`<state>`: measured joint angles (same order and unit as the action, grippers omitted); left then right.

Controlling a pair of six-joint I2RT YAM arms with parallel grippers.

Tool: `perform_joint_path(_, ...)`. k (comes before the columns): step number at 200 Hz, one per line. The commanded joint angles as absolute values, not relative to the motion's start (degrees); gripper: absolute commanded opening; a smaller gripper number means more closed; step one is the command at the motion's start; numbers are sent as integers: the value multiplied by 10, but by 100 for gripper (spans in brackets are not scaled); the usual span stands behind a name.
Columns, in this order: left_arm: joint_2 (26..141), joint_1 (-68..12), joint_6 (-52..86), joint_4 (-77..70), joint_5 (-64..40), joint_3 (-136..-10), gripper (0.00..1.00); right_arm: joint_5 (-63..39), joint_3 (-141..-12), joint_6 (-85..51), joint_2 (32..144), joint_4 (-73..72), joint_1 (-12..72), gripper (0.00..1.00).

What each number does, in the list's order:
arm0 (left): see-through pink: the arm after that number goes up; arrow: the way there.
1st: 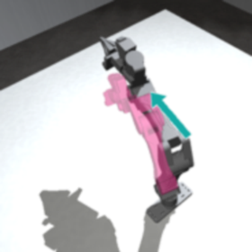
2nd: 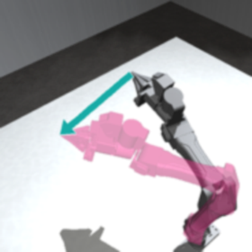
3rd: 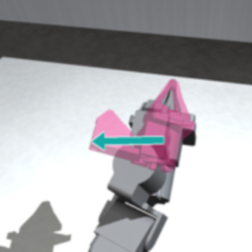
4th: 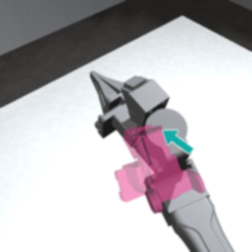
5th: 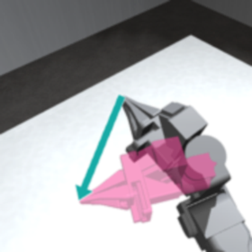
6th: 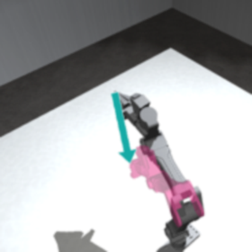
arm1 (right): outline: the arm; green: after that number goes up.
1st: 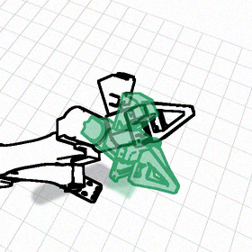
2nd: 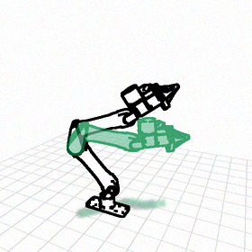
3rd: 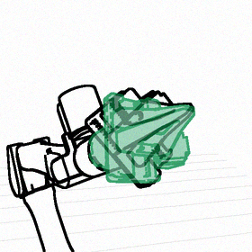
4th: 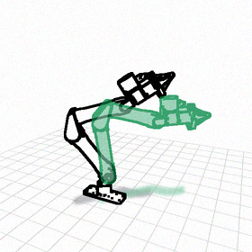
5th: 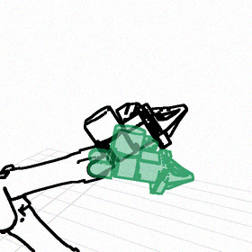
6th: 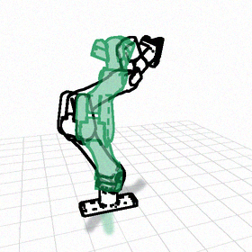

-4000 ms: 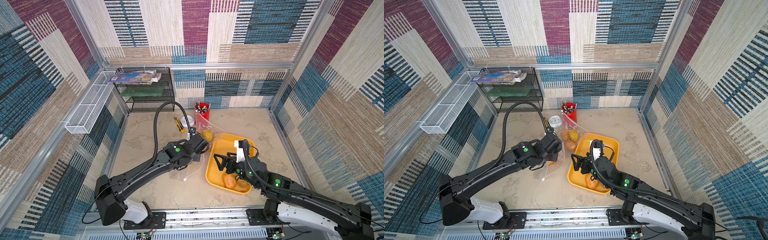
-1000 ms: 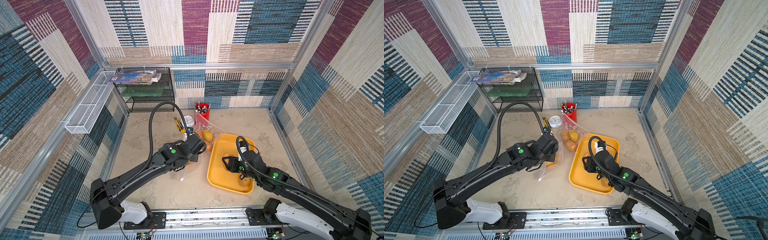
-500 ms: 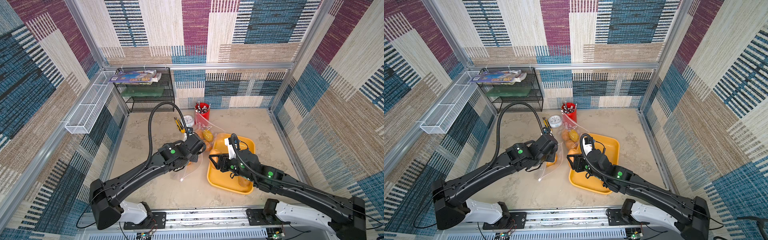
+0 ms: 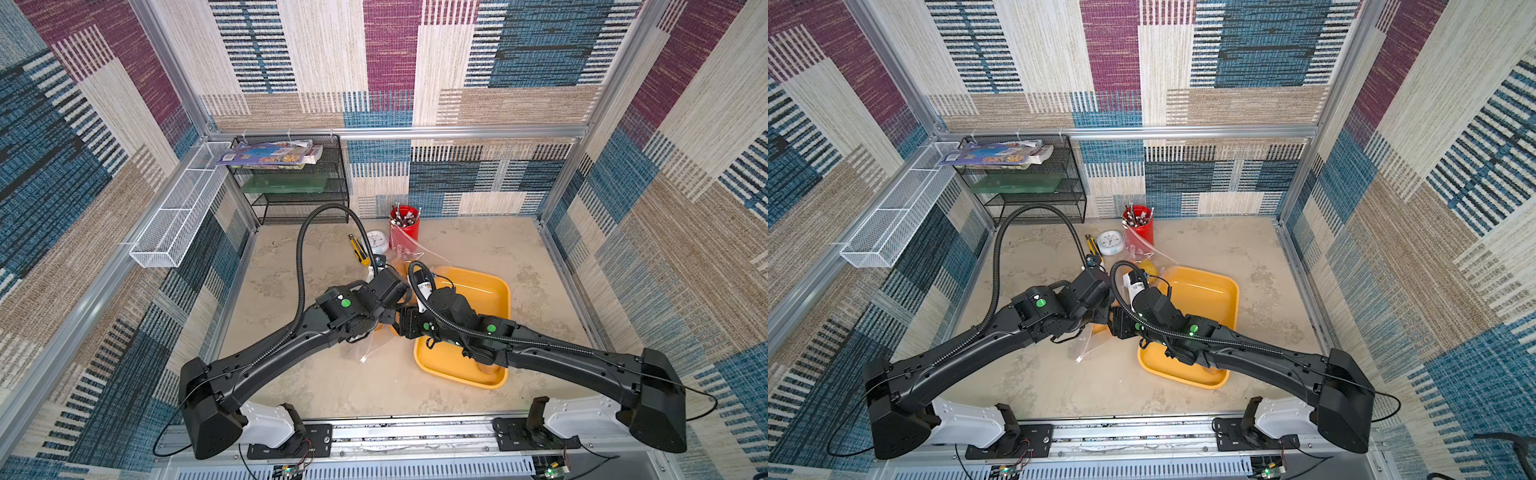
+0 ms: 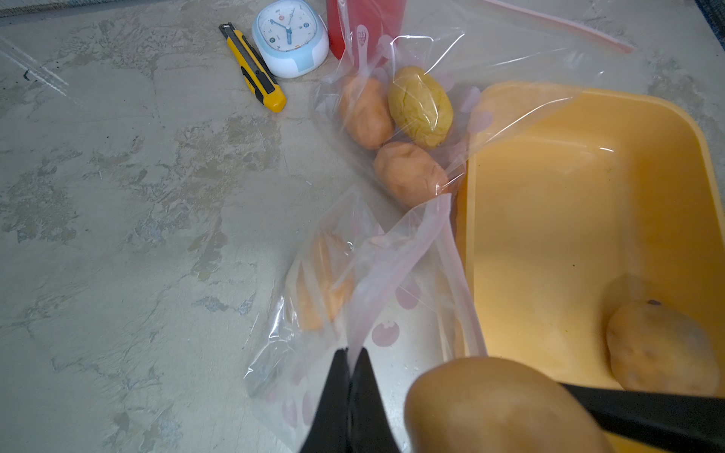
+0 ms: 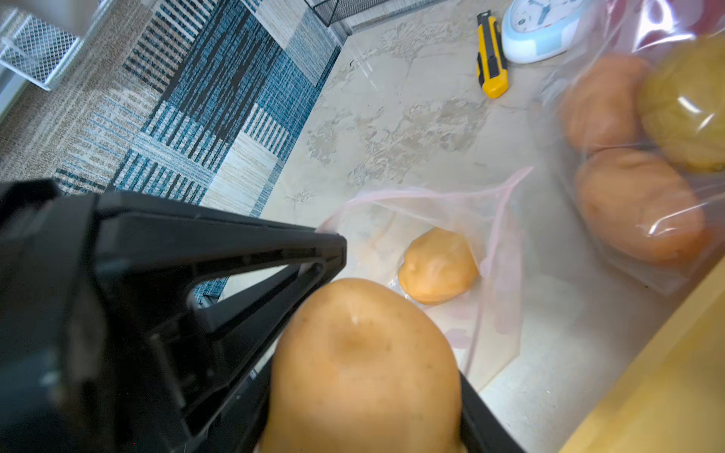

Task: Put the potatoes into a zipper bag and zip it
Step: Place the potato into the zipper food storage bag.

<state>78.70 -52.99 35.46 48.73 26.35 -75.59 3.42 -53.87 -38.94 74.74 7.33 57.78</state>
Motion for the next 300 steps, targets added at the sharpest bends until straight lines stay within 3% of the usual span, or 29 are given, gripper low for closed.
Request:
perform_joint_path(1, 784, -530, 340, 479, 258, -757, 0, 25, -547, -391, 769, 41, 580, 21)
perform_joint_path(96, 757, -530, 337, 464, 258, -743, 0, 126, -579, -416, 856, 115, 580, 22)
perform_joint_path(202, 756, -530, 338, 465, 265, -740, 0, 245, -625, -430, 919, 219, 610, 39)
perform_joint_path(255, 758, -529, 338, 465, 264, -741, 0, 232, -625, -422, 911, 203, 614, 64)
perform_joint_path(300, 755, -530, 337, 465, 264, -739, 0, 201, -608, -403, 872, 162, 614, 76)
